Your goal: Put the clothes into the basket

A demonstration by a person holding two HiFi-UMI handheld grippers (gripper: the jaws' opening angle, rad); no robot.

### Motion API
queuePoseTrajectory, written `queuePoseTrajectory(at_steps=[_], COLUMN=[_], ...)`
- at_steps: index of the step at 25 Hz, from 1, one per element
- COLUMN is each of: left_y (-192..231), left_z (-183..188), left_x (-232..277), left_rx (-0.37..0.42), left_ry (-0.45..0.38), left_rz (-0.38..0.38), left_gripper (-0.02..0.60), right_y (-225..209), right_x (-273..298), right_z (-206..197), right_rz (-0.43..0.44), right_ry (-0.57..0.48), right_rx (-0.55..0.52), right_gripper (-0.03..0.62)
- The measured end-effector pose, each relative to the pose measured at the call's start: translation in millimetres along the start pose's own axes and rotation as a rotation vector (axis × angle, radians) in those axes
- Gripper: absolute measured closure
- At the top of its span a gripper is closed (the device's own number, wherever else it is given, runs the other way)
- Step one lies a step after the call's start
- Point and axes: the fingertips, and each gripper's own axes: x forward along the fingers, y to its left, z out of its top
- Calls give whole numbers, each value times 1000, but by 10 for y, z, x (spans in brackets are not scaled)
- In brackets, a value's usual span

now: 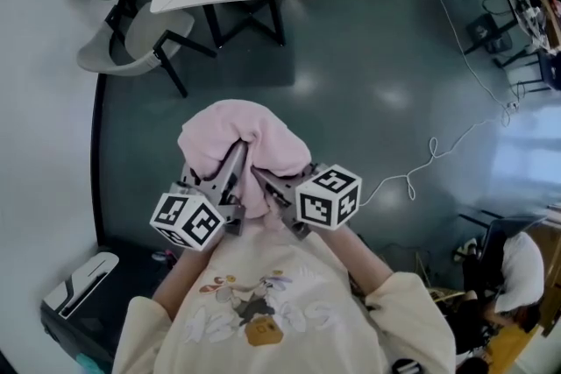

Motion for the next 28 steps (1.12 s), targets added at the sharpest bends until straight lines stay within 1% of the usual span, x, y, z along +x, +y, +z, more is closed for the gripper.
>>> queuePoseTrajectory(at_steps=[5,10,12,16,21,24,28], left_y=[69,166,255,483,802,1033,1341], left_z=[173,312,355,486,972,1383,1908], left_x=[359,646,766,1111,1738,2223,2806], left_rx=[9,3,-12,-69,-43,-25,-12], left_ry=[-12,-16,-18,-8,2,21,67], left_rz=[14,11,5,-5,-52,-84,-124], left_gripper=[302,302,302,302,302,302,302], right_y=[-234,-420,-510,-753,-1074,-1295,-1537], right_x=[119,245,333,542,1001,1352,1815], right_z=[325,576,662,915,1549,2069,2705], right_rz=[23,17,11,-16,-33,-54,-81], right_ry=[5,8,16,6,-34,-65,-94], right_rx=[-5,-7,-12,14,5,10,36], right_gripper=[413,413,413,413,413,413,413])
